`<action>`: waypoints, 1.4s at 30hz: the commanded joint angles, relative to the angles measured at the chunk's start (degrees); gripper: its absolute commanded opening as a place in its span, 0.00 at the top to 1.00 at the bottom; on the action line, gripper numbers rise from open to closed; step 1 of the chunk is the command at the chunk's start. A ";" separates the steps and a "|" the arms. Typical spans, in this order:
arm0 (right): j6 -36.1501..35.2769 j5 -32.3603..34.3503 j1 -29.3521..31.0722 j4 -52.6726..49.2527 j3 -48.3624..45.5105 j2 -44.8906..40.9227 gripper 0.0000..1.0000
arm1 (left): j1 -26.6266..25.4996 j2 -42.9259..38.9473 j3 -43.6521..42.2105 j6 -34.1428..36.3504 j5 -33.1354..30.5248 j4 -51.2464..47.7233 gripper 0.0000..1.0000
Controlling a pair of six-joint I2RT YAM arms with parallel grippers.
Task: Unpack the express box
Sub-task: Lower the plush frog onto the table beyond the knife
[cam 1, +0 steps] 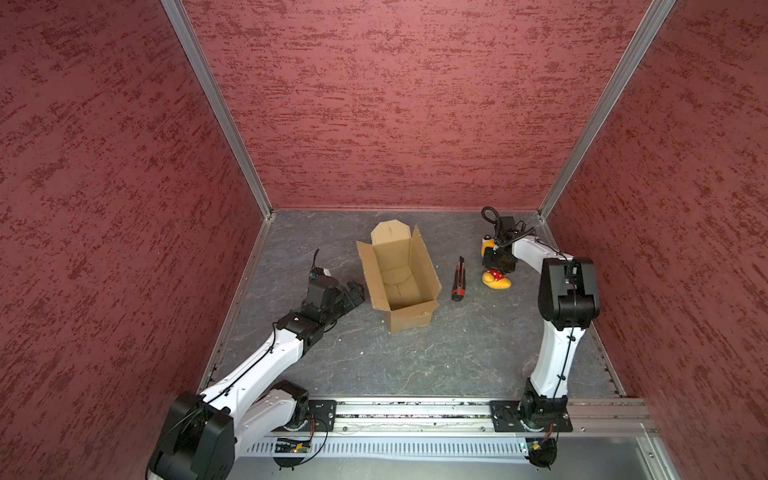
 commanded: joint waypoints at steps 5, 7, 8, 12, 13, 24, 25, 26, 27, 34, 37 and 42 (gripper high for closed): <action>-0.22 -0.84 -0.32 0.75 -0.29 1.74 0.53 | 0.20 -0.25 -0.44 0.35 -0.06 -0.42 0.00; -0.22 -0.62 -0.28 0.63 -0.27 1.82 0.50 | 0.20 -0.16 -0.49 0.38 -0.07 -0.42 0.00; -0.24 -0.69 -0.34 0.65 -0.31 1.84 0.49 | 0.20 -0.16 -0.53 0.39 -0.04 -0.39 0.00; -0.27 -0.44 -0.34 0.40 -0.14 1.84 0.41 | 0.20 0.01 -0.47 0.35 -0.08 -0.35 0.00; -0.30 -0.32 -0.28 0.14 0.05 1.92 0.40 | 0.20 0.01 -0.46 0.34 -0.04 -0.31 0.00; -0.66 0.42 -0.32 -0.98 0.13 0.64 0.31 | 0.20 -0.08 -0.75 0.34 -0.01 -0.08 0.00; -0.66 0.52 -0.31 -1.02 0.11 0.52 0.30 | 0.20 -0.16 -0.76 0.41 -0.08 -0.05 0.00; -0.66 0.45 -0.31 -1.18 0.17 0.21 0.30 | 0.20 -0.25 -0.85 0.41 -0.05 -0.11 0.00; -0.67 0.53 -0.29 -1.28 0.17 0.05 0.29 | 0.20 -0.34 -0.90 0.41 -0.10 -0.11 0.00; -0.51 0.42 -0.34 -2.31 0.66 -1.13 0.25 | 0.15 -0.84 -1.32 0.38 -0.18 0.18 0.00; -0.49 0.48 -0.32 -2.93 0.87 -1.88 0.23 | 0.20 -1.17 -1.63 0.34 -0.01 0.41 0.00; -0.57 0.87 -0.30 -3.64 0.88 -3.23 0.20 | 0.29 -1.65 -1.89 0.34 0.08 0.60 0.00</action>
